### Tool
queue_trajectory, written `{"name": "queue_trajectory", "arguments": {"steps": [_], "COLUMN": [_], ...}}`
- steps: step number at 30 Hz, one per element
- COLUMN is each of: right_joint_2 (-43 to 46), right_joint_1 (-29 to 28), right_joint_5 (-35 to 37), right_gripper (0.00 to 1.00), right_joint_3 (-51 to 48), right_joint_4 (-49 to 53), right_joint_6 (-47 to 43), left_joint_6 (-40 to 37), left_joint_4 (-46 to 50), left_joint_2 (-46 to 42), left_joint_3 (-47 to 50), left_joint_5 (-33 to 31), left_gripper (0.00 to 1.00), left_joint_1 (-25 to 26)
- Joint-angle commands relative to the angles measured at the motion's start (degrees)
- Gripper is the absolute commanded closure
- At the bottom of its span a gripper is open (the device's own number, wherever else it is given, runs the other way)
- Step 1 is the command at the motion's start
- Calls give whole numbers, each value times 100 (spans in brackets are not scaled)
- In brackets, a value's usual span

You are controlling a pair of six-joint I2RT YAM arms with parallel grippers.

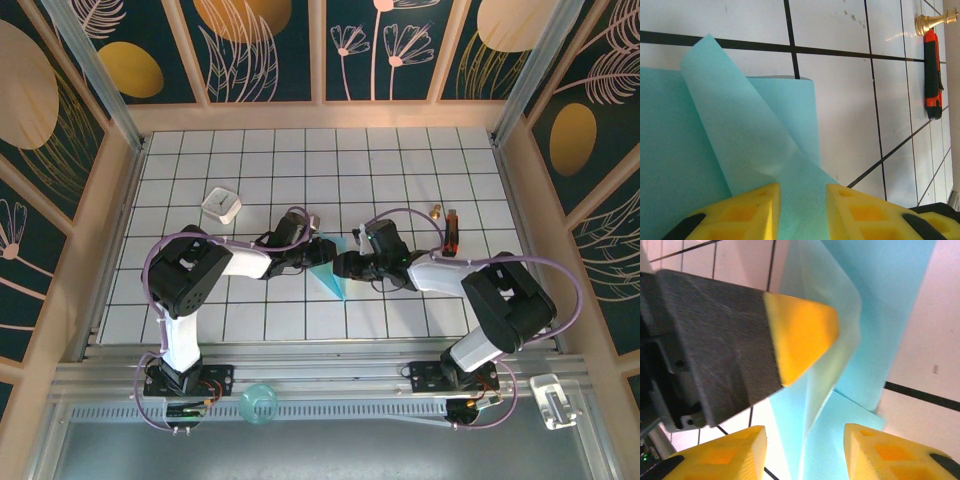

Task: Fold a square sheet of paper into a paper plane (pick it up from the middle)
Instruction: Fourth fold the wing at the center of the table.

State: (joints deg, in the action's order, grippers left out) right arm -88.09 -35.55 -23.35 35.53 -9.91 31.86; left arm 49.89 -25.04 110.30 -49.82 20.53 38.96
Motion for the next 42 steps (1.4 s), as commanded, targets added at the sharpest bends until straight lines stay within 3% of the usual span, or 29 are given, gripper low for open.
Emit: {"name": "queue_trajectory", "arguments": {"steps": [1, 16, 42], "right_joint_2": [104, -437, -748], "right_joint_1": [13, -216, -291], "right_joint_5": [218, 349, -143], "right_gripper": [56, 59, 58], "right_joint_3": [-124, 33, 169], "right_joint_4": [109, 23, -503], "right_joint_6": [37, 130, 118], "left_joint_6": [-145, -145, -121], "left_joint_4": [662, 684, 676], "left_joint_2": [272, 246, 251], "left_joint_3": [183, 156, 192], "left_joint_5": [-252, -252, -251], "left_gripper": [69, 69, 69], "left_joint_1": [-22, -22, -27]}}
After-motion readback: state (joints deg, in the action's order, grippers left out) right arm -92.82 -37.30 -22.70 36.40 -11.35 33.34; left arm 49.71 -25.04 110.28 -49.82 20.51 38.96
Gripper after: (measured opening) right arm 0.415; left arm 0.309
